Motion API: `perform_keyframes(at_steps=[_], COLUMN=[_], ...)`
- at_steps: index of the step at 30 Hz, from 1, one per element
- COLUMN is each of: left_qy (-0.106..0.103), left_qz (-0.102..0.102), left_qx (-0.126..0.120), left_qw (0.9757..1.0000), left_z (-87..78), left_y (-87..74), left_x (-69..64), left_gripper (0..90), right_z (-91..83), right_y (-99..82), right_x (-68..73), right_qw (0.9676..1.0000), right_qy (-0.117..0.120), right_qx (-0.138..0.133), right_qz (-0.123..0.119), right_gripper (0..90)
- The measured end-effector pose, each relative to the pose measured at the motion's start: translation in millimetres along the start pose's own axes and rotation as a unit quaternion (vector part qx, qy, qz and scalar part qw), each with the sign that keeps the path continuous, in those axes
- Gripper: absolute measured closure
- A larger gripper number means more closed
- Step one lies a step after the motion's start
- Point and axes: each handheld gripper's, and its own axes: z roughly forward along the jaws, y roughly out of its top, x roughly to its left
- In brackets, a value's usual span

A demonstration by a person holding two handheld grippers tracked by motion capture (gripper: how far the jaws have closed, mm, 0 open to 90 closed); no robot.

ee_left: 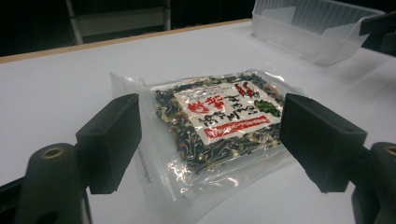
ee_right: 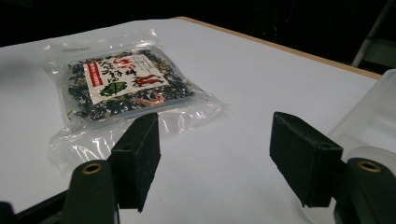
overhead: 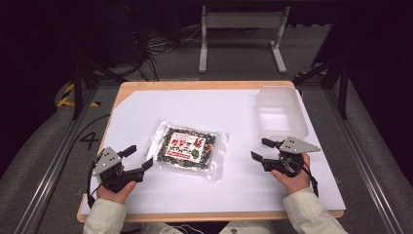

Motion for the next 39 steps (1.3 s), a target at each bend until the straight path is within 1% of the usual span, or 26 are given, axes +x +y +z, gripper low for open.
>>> perform_keyframes(at_steps=[4, 6, 12, 16, 19, 21, 22, 24, 27, 30, 31, 34, 37, 39], left_qy=[0.001, 0.006, 0.018, 0.024, 0.032, 0.037, 0.037, 0.038, 0.035, 0.027, 0.027, 0.031, 0.031, 0.03], left_qz=[-0.004, -0.007, -0.004, -0.001, 0.002, -0.004, -0.004, -0.007, -0.012, -0.03, -0.034, -0.04, -0.052, -0.054], left_qx=[-0.004, -0.011, -0.007, -0.007, -0.004, -0.002, -0.002, -0.002, 0.006, 0.012, 0.015, 0.03, 0.052, 0.068], left_qw=[1.0, 0.9999, 0.9998, 0.9997, 0.9995, 0.9993, 0.9993, 0.9993, 0.9993, 0.9991, 0.9989, 0.9983, 0.9968, 0.9958], left_z=[-2.5, -1.6, 1.6, 3.1, 6.4, 10.9, 10.9, 16.4, 24.2, 33.3, 35.2, 40.8, 47.4, 50.9], left_y=[3.8, 4.6, 7.0, 9.8, 11.5, 12.1, 12.1, 11.8, 10.5, 8.1, 7.4, 4.8, 0.8, -1.8], left_x=[1.9, 3.9, 11.2, 14.1, 17.3, 20.4, 20.4, 23.2, 27.1, 32.1, 32.8, 37.4, 40.5, 41.9], left_gripper=[20.5, 19.4, 17.5, 17.1, 17.1, 16.8, 16.6, 16.2, 15.6, 15.4, 15.3, 15.4, 15.9, 16.4], right_z=[0.9, 1.1, 1.6, 0.8, 0.6, 0.6, 0.6, -0.3, -1.8, -2.8, -3.4, -4.4, -5.7, -6.6], right_y=[-0.5, -0.9, -1.6, -1.7, -2.5, -3.1, -3.1, -3.5, -4.2, -5.4, -6.4, -7.9, -9.2, -9.7], right_x=[0.8, 1.1, 1.1, 1.8, 1.9, 2.2, 2.2, 3.1, 3.7, 3.8, 3.7, 3.4, 3.8, 3.7], right_qw=[1.0, 1.0, 1.0, 1.0, 0.9999, 0.9999, 0.9999, 0.9999, 0.9998, 0.9998, 0.9997, 0.9998, 0.9997, 0.9997], right_qy=[0.001, 0.0, 0.0, -0.005, -0.006, -0.008, -0.008, -0.01, -0.014, -0.013, -0.017, -0.015, -0.015, -0.015], right_qx=[0.002, 0.003, 0.004, 0.002, 0.004, 0.006, 0.006, 0.006, 0.007, 0.008, 0.009, 0.015, 0.019, 0.019], right_qz=[-0.002, -0.004, -0.004, -0.007, -0.008, -0.008, -0.008, -0.01, -0.013, -0.012, -0.011, -0.004, -0.004, -0.003], right_gripper=[33.5, 33.3, 31.7, 31.3, 31.3, 31.2, 31.2, 31.0, 30.4, 31.3, 31.3, 31.2, 31.2, 31.2])
